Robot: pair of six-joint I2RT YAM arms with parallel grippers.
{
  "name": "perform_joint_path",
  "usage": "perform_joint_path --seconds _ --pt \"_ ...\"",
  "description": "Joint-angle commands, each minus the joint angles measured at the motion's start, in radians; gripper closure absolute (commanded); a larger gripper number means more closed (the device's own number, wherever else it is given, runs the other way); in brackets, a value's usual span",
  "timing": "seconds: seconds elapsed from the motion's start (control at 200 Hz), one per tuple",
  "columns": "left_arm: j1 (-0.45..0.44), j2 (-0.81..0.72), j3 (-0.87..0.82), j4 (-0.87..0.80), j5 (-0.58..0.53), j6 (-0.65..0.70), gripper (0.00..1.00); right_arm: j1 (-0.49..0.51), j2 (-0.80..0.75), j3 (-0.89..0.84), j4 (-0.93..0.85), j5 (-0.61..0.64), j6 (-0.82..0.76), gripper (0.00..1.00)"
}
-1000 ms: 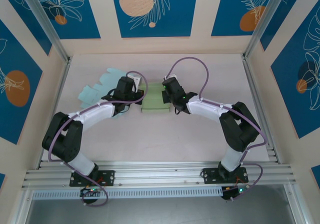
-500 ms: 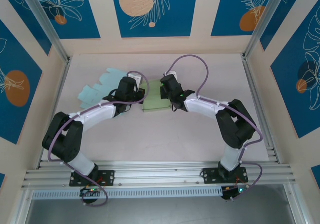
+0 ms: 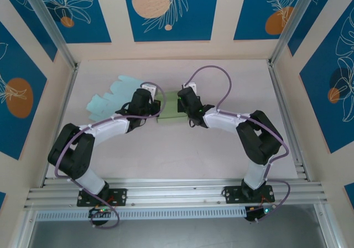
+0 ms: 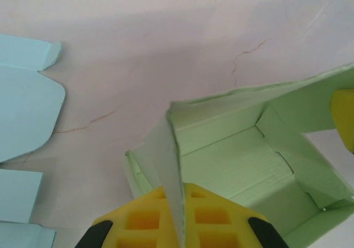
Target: Fold the paper box
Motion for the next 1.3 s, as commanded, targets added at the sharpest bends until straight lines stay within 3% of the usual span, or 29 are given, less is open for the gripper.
perform_joint_path --seconds 0.0,0.32,0.43,0.585,0.9,1.015,1.185,1.295 --pt "-0.045 0.0 -0.023 0.077 0.061 -0.009 1.0 0.055 -0.017 -0.039 0.064 -0.062 0.017 1.0" --pt "-0.046 -0.025 -0.13 0.134 0.07 -0.015 0.97 0.064 -0.027 -0.128 0.116 -0.018 0.02 1.0" --pt "-0.046 -0.057 -0.169 0.146 0.069 -0.022 0.85 0.068 -0.024 -0.148 0.128 0.006 0.017 1.0" --pt "-0.046 -0.14 -0.236 0.159 0.048 -0.036 0.52 0.072 -0.018 -0.193 0.182 0.036 0.014 1.0" --pt "-0.046 -0.292 -0.347 0.154 0.034 -0.074 0.23 0.084 0.026 -0.224 0.254 0.088 -0.003 1.0" --pt "-0.047 -0.385 -0.371 0.119 0.019 -0.091 0.16 0.087 0.031 -0.23 0.266 0.099 -0.005 1.0" --pt "-0.047 -0.58 -0.379 0.01 -0.04 -0.108 0.14 0.095 0.038 -0.241 0.278 0.115 -0.019 1.0" --pt "-0.047 -0.65 -0.292 -0.104 -0.103 -0.054 0.15 0.1 0.041 -0.258 0.294 0.121 -0.025 1.0"
